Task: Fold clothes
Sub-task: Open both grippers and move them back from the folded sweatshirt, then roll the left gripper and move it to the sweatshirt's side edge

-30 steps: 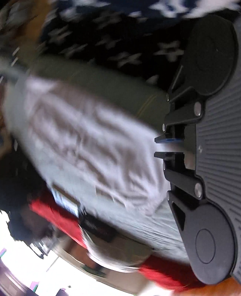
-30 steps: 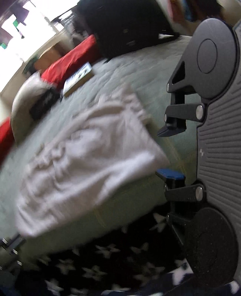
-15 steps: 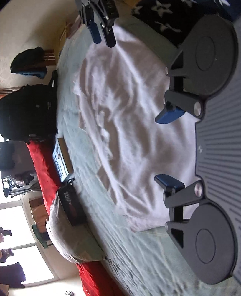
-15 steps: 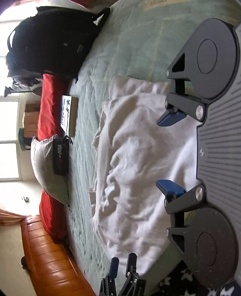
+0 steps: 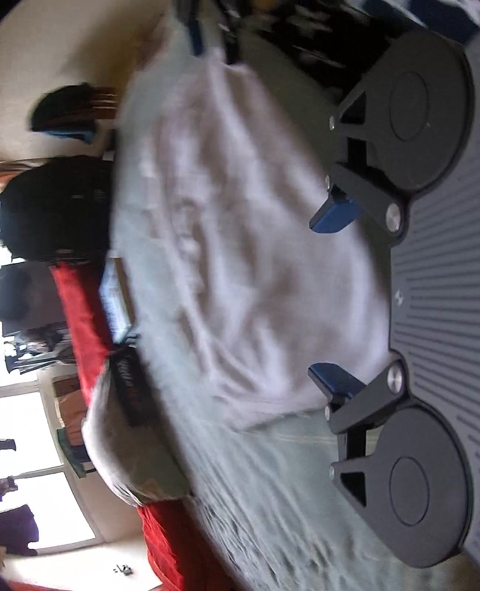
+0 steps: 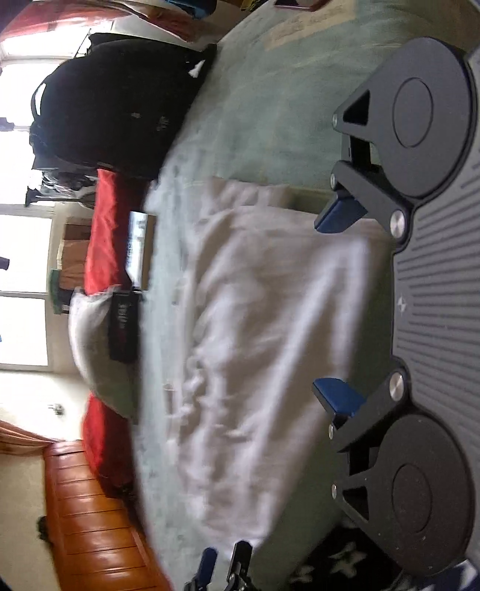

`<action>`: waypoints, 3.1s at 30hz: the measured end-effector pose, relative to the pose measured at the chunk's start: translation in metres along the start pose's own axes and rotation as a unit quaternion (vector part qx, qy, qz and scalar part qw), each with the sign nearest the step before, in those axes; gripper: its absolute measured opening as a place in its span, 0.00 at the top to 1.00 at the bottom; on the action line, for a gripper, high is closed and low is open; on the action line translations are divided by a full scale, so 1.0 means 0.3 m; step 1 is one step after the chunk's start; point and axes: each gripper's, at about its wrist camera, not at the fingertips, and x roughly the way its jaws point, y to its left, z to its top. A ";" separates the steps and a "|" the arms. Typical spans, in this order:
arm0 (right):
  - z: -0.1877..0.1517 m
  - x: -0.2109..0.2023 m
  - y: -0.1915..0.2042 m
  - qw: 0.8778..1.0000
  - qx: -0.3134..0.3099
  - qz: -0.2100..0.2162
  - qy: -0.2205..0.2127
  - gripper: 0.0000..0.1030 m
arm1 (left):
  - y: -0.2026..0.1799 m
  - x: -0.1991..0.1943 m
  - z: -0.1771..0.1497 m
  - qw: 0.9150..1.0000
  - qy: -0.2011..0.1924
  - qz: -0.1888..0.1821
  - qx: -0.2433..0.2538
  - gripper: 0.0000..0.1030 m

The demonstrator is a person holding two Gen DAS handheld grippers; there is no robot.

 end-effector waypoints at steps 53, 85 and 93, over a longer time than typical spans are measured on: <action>0.297 0.274 -0.105 0.993 0.101 0.051 0.021 0.00 | 0.088 0.277 0.192 0.995 0.045 -0.017 -0.089 0.08; 0.095 0.062 0.053 0.981 0.127 0.115 0.089 0.00 | 0.209 0.021 0.009 0.980 0.060 -0.082 -0.172 0.06; 0.120 0.079 0.063 0.977 0.135 0.142 0.084 0.00 | 0.478 0.117 0.026 0.949 0.067 -0.108 -0.287 0.06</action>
